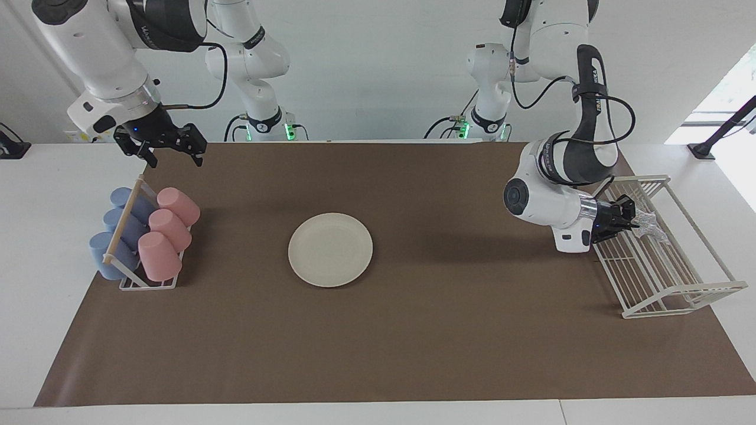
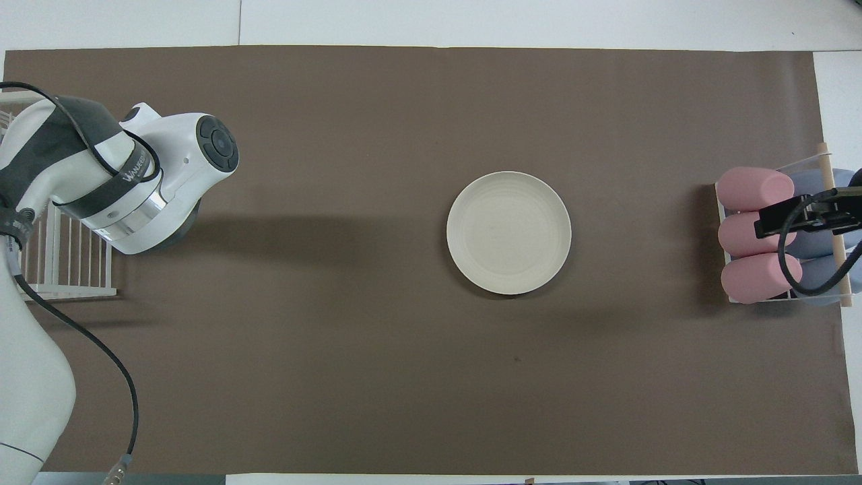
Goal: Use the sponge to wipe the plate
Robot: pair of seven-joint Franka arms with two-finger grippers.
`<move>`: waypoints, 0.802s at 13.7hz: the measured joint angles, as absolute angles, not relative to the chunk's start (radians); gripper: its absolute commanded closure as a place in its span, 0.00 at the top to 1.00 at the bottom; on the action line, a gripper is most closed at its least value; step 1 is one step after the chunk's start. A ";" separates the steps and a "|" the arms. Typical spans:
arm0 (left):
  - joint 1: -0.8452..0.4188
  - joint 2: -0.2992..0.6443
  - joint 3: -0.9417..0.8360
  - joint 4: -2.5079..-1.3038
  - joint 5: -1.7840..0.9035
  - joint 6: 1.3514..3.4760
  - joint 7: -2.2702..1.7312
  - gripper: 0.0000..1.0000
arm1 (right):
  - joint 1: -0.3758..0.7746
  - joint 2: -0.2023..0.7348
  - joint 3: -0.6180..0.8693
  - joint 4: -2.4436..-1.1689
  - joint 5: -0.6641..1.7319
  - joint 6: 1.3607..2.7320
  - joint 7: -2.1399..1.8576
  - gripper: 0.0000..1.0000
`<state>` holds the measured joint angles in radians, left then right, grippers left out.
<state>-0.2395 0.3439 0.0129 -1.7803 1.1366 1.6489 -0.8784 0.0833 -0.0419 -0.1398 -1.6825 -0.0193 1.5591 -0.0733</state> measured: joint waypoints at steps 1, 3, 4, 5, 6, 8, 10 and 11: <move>-0.238 0.344 0.014 -1.781 1.137 1.655 -0.879 0.00 | 0.083 -0.042 -0.140 -1.682 -0.019 1.559 -0.073 1.00; -0.236 0.344 0.014 -1.781 1.137 1.659 -0.881 0.42 | 0.083 -0.042 -0.140 -1.680 -0.019 1.559 -0.073 1.00; -0.235 0.344 0.014 -1.781 1.137 1.661 -0.881 0.99 | 0.083 -0.042 -0.140 -1.678 -0.019 1.559 -0.073 1.00; -0.234 0.344 0.014 -1.781 1.137 1.663 -0.882 1.00 | 0.083 -0.042 -0.140 -1.677 -0.019 1.559 -0.073 1.00; -0.233 0.344 0.014 -1.781 1.137 1.666 -0.882 1.00 | 0.083 -0.042 -0.140 -1.676 -0.019 1.559 -0.073 1.00; -0.231 0.344 0.013 -1.781 1.137 1.671 -0.882 1.00 | 0.084 -0.042 -0.138 -1.675 -0.019 1.559 -0.073 1.00; -0.231 0.344 0.013 -1.781 1.137 1.673 -0.883 1.00 | 0.084 -0.042 -0.136 -1.672 -0.019 1.559 -0.073 1.00; -0.231 0.344 0.013 -1.781 1.137 1.673 -0.883 1.00 | 0.084 -0.042 -0.136 -1.669 -0.019 1.559 -0.073 1.00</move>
